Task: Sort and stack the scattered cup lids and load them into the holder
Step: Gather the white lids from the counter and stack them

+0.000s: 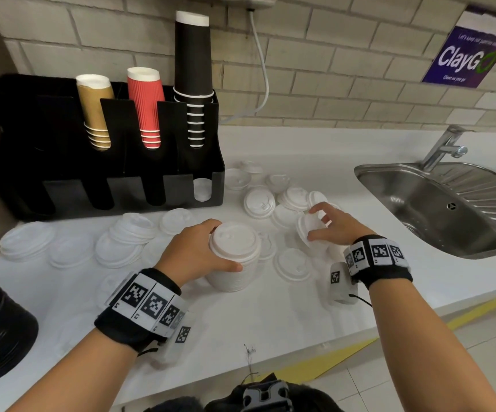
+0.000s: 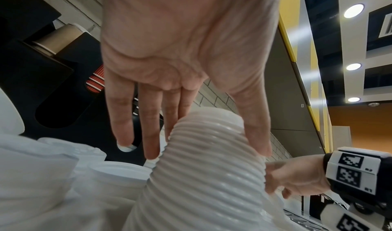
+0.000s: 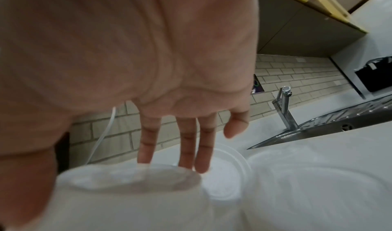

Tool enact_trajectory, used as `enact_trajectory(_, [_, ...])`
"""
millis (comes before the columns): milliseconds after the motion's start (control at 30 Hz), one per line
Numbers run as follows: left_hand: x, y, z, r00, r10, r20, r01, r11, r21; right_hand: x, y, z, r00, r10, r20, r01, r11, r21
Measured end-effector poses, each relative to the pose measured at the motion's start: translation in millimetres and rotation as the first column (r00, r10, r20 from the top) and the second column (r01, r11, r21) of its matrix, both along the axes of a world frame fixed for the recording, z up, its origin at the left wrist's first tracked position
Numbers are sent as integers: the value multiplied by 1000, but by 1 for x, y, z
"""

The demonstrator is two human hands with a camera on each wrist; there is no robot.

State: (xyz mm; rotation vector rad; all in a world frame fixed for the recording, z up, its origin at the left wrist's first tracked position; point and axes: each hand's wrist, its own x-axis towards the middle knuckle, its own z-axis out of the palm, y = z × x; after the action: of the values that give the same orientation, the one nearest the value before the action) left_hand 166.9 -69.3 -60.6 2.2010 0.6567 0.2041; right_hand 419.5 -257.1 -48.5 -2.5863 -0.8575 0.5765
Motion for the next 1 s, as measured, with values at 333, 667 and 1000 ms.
enact_trajectory(333, [2, -2, 1, 1000, 14, -27, -12, 998, 69, -65, 38, 30, 926, 376, -21, -332, 842, 425])
enact_trajectory(667, [0, -5, -1, 999, 38, -23, -38, 999, 23, -112, 72, 24, 858, 500, 121, -514, 832, 209])
enact_trajectory(1000, [0, -5, 0, 999, 38, 8, -38, 998, 50, -117, 81, 18, 841, 504, 195, -537, 821, 193])
